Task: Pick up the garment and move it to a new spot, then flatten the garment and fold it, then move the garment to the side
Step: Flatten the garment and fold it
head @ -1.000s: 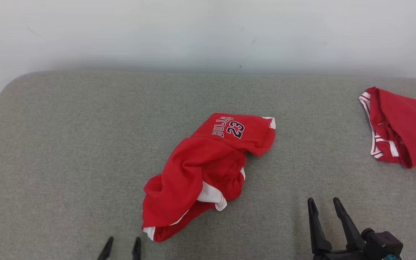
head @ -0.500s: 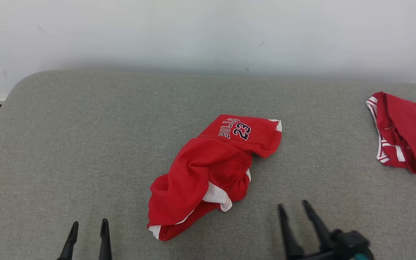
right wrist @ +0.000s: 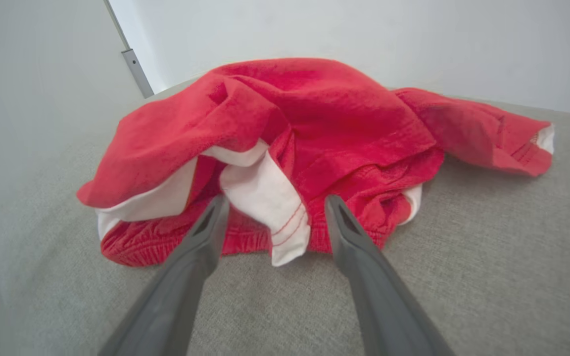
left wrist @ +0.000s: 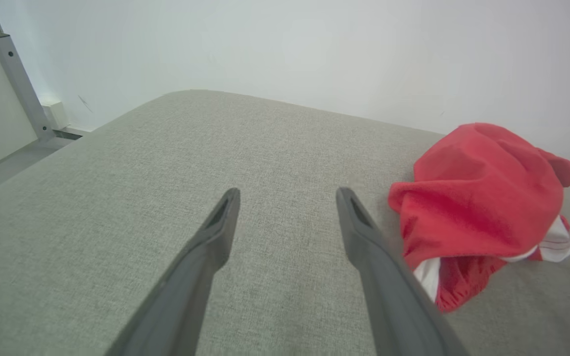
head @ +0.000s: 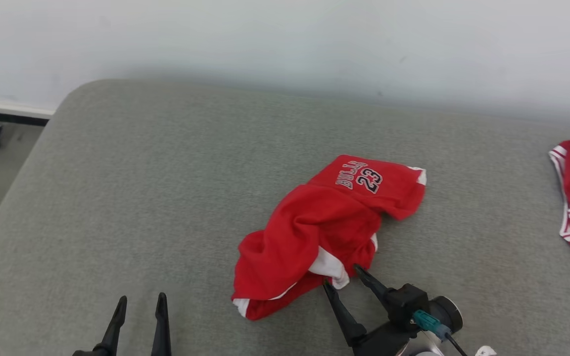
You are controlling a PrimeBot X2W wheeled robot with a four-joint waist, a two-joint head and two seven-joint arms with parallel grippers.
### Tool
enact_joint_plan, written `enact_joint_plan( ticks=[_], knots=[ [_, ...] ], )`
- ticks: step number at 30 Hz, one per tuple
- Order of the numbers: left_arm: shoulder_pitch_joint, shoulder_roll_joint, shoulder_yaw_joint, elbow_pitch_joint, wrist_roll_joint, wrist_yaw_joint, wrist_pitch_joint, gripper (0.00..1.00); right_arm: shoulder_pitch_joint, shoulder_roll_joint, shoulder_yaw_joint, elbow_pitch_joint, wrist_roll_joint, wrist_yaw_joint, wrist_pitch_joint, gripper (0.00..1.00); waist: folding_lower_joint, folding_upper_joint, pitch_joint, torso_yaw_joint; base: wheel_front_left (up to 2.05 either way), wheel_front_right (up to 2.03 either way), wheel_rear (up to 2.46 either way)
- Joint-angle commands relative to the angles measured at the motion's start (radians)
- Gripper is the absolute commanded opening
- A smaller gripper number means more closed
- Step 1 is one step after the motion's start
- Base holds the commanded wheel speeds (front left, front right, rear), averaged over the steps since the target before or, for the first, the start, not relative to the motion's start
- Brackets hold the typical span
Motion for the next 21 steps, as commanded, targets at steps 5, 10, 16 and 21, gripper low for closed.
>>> enact_joint_plan(
  ticks=[5, 10, 16, 21],
  knots=[
    [-0.011, -0.001, -0.012, 0.001, -0.011, 0.009, -0.002, 1.00, -0.062, -0.006, -0.002, 0.116, -0.008, -0.003, -0.001, 1.00, 0.0000, 0.0000, 0.005, 0.069, 0.00, 0.00, 0.00],
    [-0.011, -0.001, -0.017, 0.001, -0.014, 0.014, -0.002, 1.00, -0.095, 0.005, 0.006, 0.170, -0.013, -0.003, -0.001, 0.00, 0.0000, 0.0000, 0.006, 0.081, 0.00, 0.00, 0.00],
    [0.011, -0.002, -0.005, 0.004, -0.019, 0.019, -0.002, 1.00, -0.091, -0.029, -0.057, 0.094, -0.014, -0.003, -0.001, 0.00, 0.0000, 0.0000, -0.001, 0.037, 0.00, 0.00, 0.00],
    [0.021, -0.001, -0.008, 0.011, -0.032, 0.022, -0.002, 1.00, -0.002, -0.093, -0.131, -0.086, -0.046, -0.003, 0.000, 0.00, 0.0000, 0.0000, -0.011, -0.036, 0.00, 0.00, 0.00]
  ],
)
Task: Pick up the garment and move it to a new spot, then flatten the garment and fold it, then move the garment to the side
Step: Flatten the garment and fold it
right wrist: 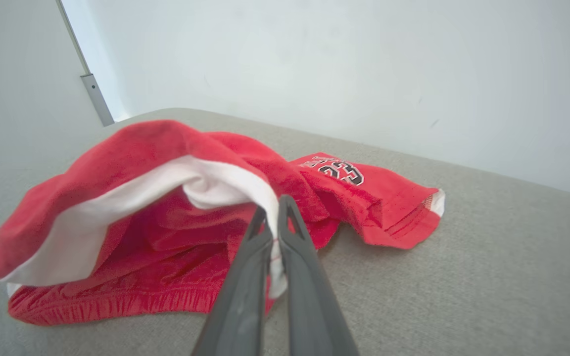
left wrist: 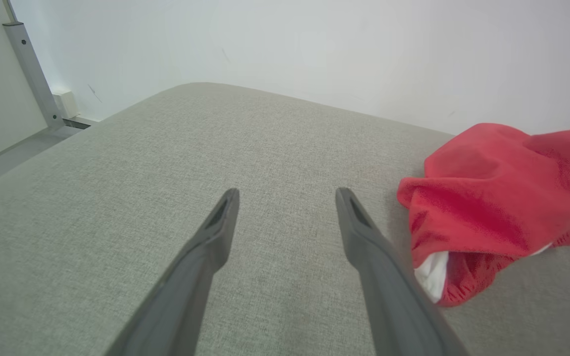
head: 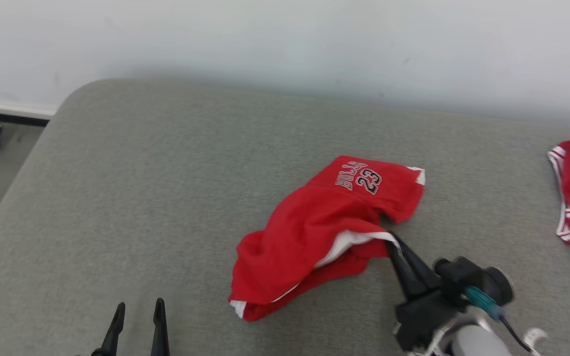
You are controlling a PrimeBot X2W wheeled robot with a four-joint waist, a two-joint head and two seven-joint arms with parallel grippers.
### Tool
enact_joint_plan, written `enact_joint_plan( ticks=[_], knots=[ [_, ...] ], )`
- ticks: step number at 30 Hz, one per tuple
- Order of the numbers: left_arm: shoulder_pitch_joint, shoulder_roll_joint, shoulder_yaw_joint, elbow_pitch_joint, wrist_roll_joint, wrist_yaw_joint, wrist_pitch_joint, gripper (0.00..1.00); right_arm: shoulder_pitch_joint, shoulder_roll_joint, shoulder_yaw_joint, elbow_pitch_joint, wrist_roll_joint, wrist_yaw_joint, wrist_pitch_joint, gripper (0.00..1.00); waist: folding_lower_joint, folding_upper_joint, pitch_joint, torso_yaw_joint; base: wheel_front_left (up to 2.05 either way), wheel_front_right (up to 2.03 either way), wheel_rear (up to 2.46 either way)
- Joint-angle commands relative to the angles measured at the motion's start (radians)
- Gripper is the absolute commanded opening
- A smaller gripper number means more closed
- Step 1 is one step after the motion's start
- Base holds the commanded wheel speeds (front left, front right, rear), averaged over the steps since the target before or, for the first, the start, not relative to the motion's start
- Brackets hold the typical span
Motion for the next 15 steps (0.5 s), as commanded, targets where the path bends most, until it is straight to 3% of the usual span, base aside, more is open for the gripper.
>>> enact_joint_plan(
  ticks=[1, 9, 15],
  knots=[
    [0.012, -0.001, -0.003, 0.004, -0.010, 0.003, -0.002, 1.00, 0.046, -0.024, -0.018, -0.046, -0.015, -0.003, -0.001, 0.00, -0.0001, 0.0000, -0.012, -0.064, 0.00, 0.00, 0.00],
    [-0.013, -0.001, -0.026, 0.017, -0.016, 0.001, -0.002, 1.00, 0.220, -0.126, -0.117, -0.224, -0.058, -0.003, -0.001, 0.00, -0.0001, 0.0000, -0.009, -0.165, 0.00, 0.00, 0.00],
    [-0.032, -0.001, -0.036, 0.026, -0.011, -0.005, -0.002, 1.00, 0.376, -0.161, -0.197, -0.305, -0.069, -0.003, -0.001, 0.00, -0.0001, 0.0000, 0.006, -0.198, 0.00, 0.00, 0.00]
  ],
)
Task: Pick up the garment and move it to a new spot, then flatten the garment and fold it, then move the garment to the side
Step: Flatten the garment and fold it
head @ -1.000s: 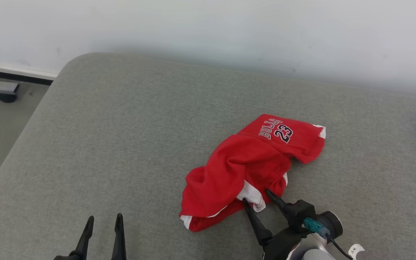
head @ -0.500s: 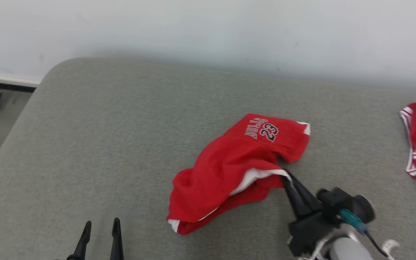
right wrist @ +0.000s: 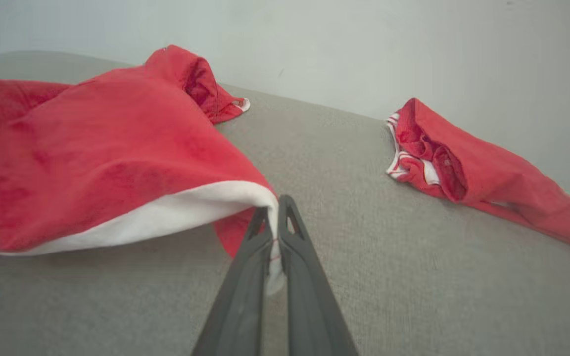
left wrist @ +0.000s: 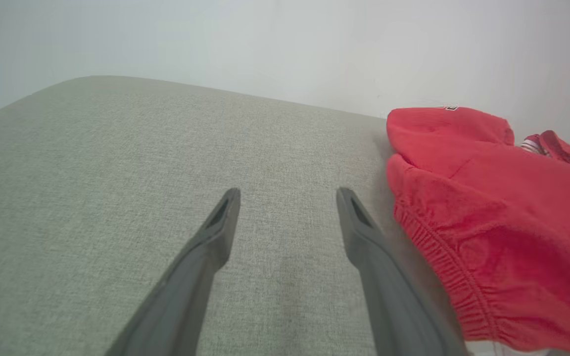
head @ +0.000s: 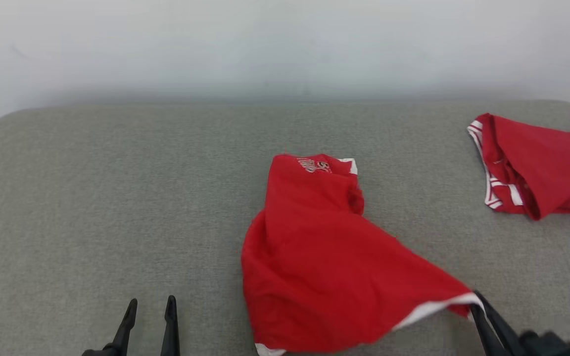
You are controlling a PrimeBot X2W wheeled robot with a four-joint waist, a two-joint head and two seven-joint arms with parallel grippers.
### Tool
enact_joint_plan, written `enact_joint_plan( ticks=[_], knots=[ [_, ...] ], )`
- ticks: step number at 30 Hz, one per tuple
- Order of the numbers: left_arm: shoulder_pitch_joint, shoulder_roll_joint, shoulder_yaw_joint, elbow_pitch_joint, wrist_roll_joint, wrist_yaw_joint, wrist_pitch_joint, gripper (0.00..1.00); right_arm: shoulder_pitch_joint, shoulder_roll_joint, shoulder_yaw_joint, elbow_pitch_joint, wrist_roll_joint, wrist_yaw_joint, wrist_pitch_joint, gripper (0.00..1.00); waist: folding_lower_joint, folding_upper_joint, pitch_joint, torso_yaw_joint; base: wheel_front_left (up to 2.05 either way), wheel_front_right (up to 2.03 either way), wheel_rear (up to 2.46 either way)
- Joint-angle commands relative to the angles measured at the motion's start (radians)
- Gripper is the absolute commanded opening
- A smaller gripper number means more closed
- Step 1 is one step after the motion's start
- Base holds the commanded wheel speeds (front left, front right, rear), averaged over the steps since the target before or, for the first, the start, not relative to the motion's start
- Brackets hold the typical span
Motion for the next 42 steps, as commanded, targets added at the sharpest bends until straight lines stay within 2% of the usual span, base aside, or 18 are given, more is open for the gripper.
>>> enact_joint_plan(
  ticks=[1, 5, 6, 7, 8, 12, 21, 27, 32, 39, 42],
  knots=[
    [-0.013, -0.001, -0.001, 0.003, -0.002, -0.003, -0.002, 1.00, 0.019, -0.003, -0.006, 0.002, -0.006, -0.003, 0.000, 0.00, 0.0000, 0.0000, 0.010, -0.014, 0.00, 0.00, 0.00],
    [-0.003, -0.001, -0.002, 0.009, -0.012, -0.005, -0.002, 1.00, 0.066, 0.020, -0.038, 0.058, 0.005, -0.003, -0.001, 0.00, 0.0000, 0.0000, 0.013, -0.020, 0.00, 0.00, 0.00],
    [0.001, -0.001, -0.005, 0.013, -0.012, -0.007, -0.002, 1.00, 0.062, 0.026, -0.040, 0.076, 0.006, -0.003, 0.000, 0.15, 0.0000, 0.0000, 0.012, -0.021, 0.00, 0.00, 0.00],
    [0.002, -0.001, -0.007, 0.017, -0.010, -0.005, -0.002, 1.00, 0.057, 0.031, -0.037, 0.093, 0.009, -0.003, 0.000, 0.84, 0.0000, 0.0000, 0.010, -0.020, 0.00, 0.00, 0.00],
    [0.002, -0.001, -0.007, 0.020, -0.008, -0.007, -0.002, 1.00, 0.047, 0.037, -0.034, 0.097, 0.013, -0.003, -0.001, 1.00, 0.0000, 0.0000, 0.009, -0.019, 0.00, 0.00, 0.00],
    [0.005, -0.001, -0.005, 0.022, -0.007, -0.012, -0.002, 1.00, 0.042, 0.042, -0.006, 0.067, 0.057, -0.003, 0.000, 1.00, 0.0000, 0.0000, -0.002, -0.008, 0.00, 0.00, 0.00],
    [0.022, -0.001, 0.016, 0.016, 0.009, -0.024, -0.002, 1.00, 0.094, 0.042, -0.021, -0.180, 0.118, -0.003, 0.000, 1.00, 0.0000, 0.0000, -0.022, -0.005, 0.00, 0.00, 0.00],
    [0.027, -0.001, 0.008, 0.016, 0.014, -0.030, -0.002, 1.00, 0.097, 0.051, -0.007, -0.218, 0.115, -0.003, 0.000, 1.00, 0.0000, 0.0000, -0.029, -0.010, 0.00, 0.00, 0.00],
    [0.034, -0.001, -0.026, 0.013, 0.015, -0.034, -0.002, 1.00, 0.089, 0.086, -0.034, -0.215, 0.122, -0.003, 0.000, 1.00, 0.0000, 0.0000, -0.030, -0.020, 0.00, 0.00, 0.00],
    [0.054, 0.000, -0.186, 0.027, 0.049, -0.041, -0.002, 1.00, 0.075, 0.141, -0.030, -0.196, 0.115, -0.003, 0.000, 1.00, 0.0000, 0.0000, -0.029, -0.040, 0.00, 0.00, 0.00],
    [0.063, 0.036, -0.289, 0.030, 0.046, -0.041, -0.002, 1.00, 0.069, 0.149, -0.026, -0.187, 0.113, -0.003, 0.000, 1.00, 0.0000, 0.0000, -0.027, -0.047, 0.00, 0.00, 0.00]
  ],
)
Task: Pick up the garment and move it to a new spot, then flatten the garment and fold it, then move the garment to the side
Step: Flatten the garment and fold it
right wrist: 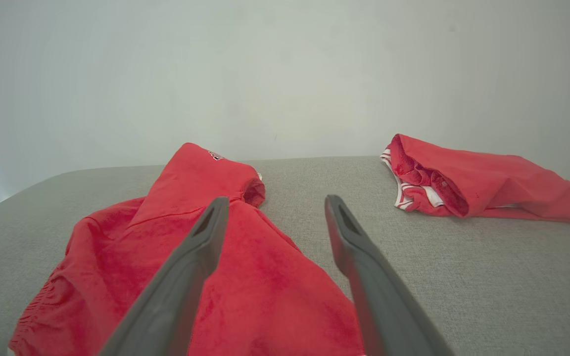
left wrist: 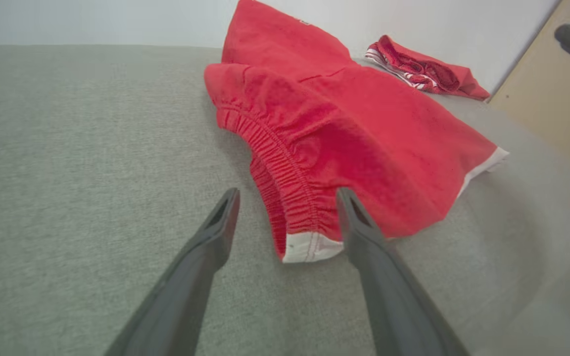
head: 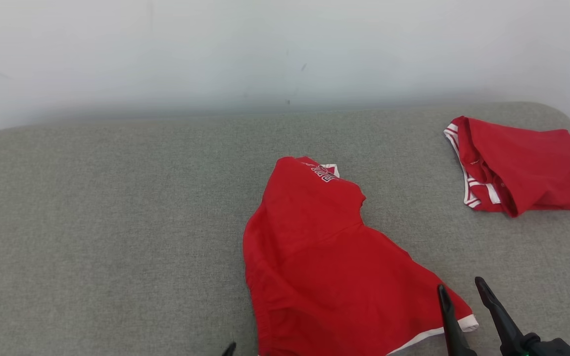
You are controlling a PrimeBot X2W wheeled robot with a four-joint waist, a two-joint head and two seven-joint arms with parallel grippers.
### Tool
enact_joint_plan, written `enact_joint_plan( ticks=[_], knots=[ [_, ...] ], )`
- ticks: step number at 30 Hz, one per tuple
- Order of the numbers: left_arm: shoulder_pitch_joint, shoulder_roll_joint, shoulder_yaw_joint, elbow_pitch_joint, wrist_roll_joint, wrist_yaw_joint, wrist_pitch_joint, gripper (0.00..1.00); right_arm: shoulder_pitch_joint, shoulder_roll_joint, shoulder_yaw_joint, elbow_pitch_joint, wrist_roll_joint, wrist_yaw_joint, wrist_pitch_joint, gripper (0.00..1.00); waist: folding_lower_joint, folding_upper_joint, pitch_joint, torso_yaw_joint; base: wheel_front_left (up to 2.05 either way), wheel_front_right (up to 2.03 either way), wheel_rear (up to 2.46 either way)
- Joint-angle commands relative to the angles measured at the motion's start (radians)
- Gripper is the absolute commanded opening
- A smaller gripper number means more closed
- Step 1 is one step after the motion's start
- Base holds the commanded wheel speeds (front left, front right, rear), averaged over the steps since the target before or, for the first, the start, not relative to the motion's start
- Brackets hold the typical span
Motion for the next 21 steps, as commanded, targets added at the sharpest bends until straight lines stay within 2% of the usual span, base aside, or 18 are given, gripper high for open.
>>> enact_joint_plan(
  ticks=[1, 7, 21],
  knots=[
    [0.013, 0.026, -0.022, 0.004, -0.001, 0.002, -0.002, 1.00, -0.010, 0.005, -0.002, 0.003, -0.005, -0.003, -0.001, 1.00, 0.0001, -0.0001, 0.002, -0.004, 0.00, 0.00, 0.00],
    [-0.006, 0.080, -0.113, 0.045, -0.029, 0.001, -0.002, 1.00, -0.017, 0.009, -0.014, 0.013, 0.000, -0.003, -0.001, 1.00, 0.0001, -0.0001, 0.004, -0.010, 0.00, 0.00, 0.00],
    [-0.146, 0.069, -0.185, 0.203, -0.078, 0.001, -0.002, 1.00, -0.051, 0.012, 0.027, 0.035, 0.009, -0.003, -0.001, 1.00, 0.0001, -0.0001, 0.020, -0.057, 0.00, 0.00, 0.00]
  ],
)
